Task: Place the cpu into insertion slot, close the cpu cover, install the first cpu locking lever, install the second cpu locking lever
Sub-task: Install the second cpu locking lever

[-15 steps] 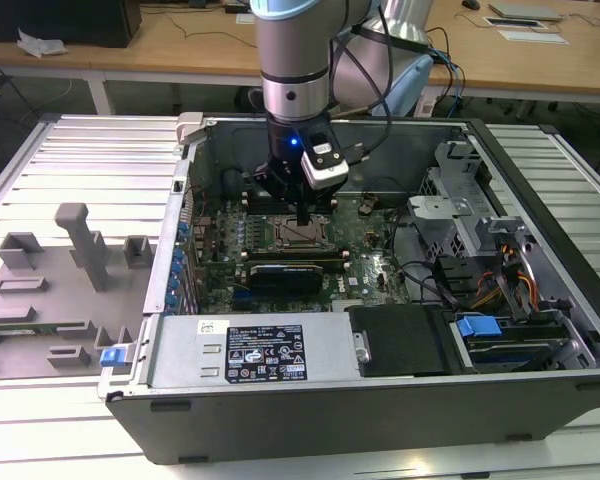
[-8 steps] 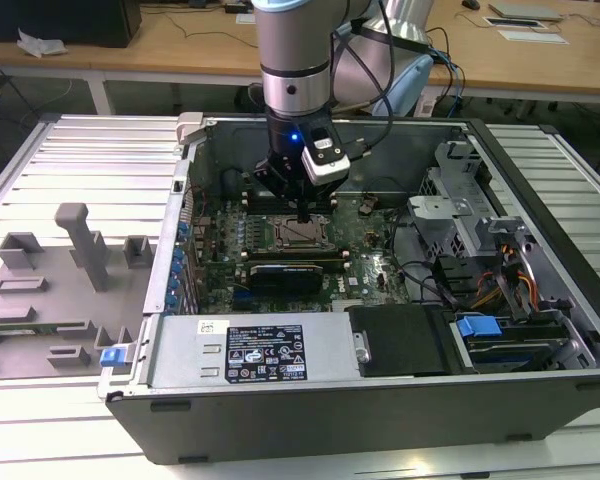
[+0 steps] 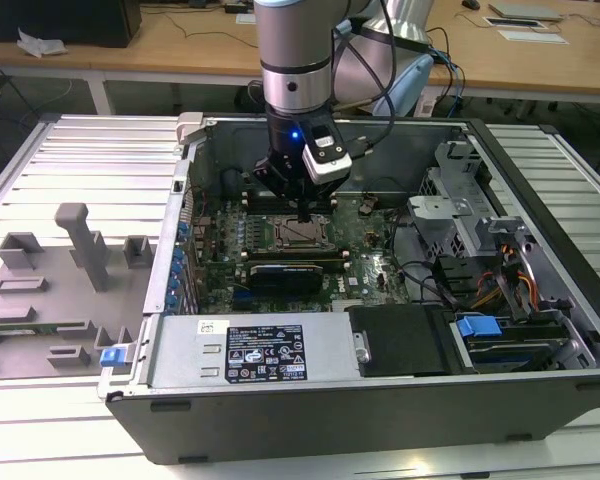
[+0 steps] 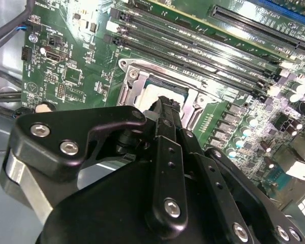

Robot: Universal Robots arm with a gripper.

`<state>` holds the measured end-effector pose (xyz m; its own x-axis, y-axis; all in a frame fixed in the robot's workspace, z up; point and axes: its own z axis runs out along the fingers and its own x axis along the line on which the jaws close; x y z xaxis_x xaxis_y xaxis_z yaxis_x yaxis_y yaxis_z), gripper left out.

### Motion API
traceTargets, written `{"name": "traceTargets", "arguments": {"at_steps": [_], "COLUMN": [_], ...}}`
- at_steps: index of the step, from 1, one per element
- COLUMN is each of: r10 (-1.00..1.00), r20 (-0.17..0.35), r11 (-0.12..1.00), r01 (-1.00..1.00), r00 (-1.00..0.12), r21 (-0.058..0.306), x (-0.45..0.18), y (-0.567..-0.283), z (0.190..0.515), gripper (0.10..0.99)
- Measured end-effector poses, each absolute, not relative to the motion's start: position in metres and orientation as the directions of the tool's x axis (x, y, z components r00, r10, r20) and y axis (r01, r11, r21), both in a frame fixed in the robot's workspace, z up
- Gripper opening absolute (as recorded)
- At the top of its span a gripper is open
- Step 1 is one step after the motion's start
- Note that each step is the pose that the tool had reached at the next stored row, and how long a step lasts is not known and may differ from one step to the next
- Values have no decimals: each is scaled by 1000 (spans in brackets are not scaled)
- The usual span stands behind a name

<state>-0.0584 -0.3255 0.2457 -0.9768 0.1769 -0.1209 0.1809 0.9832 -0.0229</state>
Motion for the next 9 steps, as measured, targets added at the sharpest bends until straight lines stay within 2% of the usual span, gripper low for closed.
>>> {"name": "traceTargets", "arguments": {"at_steps": [9], "r10": [177], "r20": [-121], "r11": [983], "r01": [181], "r00": [-977], "r21": [-23], "x": [-58], "y": [-338], "z": [247], "gripper": [106]}}
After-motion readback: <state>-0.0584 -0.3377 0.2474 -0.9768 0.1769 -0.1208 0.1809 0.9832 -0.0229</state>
